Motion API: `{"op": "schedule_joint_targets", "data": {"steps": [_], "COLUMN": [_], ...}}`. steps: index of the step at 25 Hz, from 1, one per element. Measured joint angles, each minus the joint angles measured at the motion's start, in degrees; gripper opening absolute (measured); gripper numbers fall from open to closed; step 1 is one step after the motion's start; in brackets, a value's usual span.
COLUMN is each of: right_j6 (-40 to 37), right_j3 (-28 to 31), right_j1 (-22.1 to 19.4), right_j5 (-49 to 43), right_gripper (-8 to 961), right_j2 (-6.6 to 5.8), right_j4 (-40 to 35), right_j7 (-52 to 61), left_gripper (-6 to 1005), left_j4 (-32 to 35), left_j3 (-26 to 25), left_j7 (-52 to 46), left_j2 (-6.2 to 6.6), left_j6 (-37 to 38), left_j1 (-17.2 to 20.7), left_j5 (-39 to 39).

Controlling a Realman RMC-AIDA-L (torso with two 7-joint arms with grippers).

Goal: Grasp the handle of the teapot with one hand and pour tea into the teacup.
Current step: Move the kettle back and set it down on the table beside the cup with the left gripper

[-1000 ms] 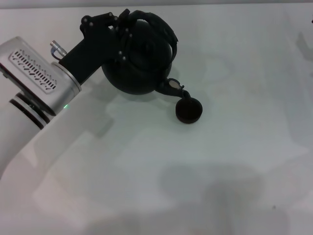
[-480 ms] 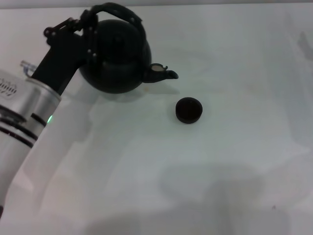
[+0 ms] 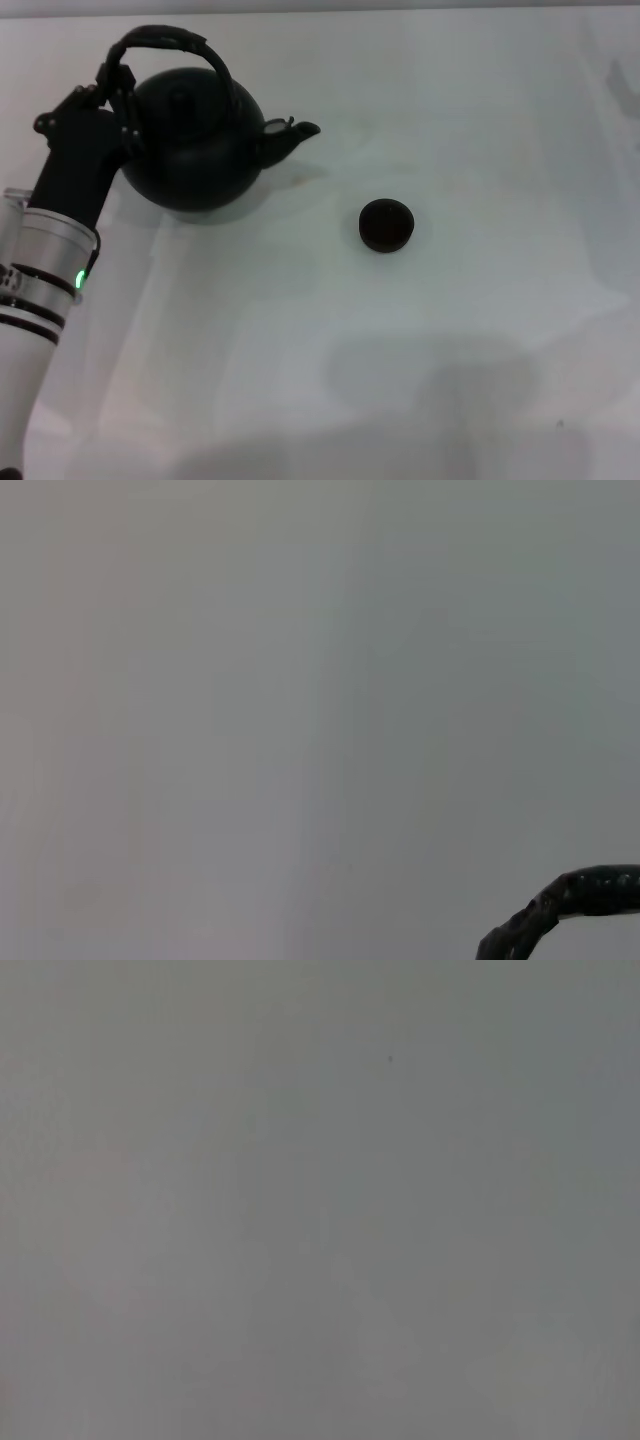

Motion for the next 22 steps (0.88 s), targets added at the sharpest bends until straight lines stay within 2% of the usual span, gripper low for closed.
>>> {"op": "schedule_joint_targets", "data": {"steps": [3, 16, 22], "right_j6": [0.0, 0.0, 0.0], "right_j3": [-0.1, -0.1, -0.1], "right_j1": [0.0, -0.4, -0.2], "right_j5": [0.0, -0.2, -0.1], "right_gripper": [845, 845, 844], "right_j2": [-0.02, 0.05, 0.14], "right_j4": [-0.3, -0.5, -0.5], "right_j7": [0.0, 0.1, 0.1], "left_gripper": [114, 113, 113], "left_j4": [-0.3, -2.0, -3.7], "left_j3": [1.8, 2.1, 4.0], "left_j7": [-0.4, -0.2, -0.3], "left_j2": [0.0, 0.01, 0.01], "left_j6": [-0.8, -5.7, -5.8], "left_j1": [-0.6, -3.4, -4.6], "left_j5": [-1.4, -1.3, -0.9]}}
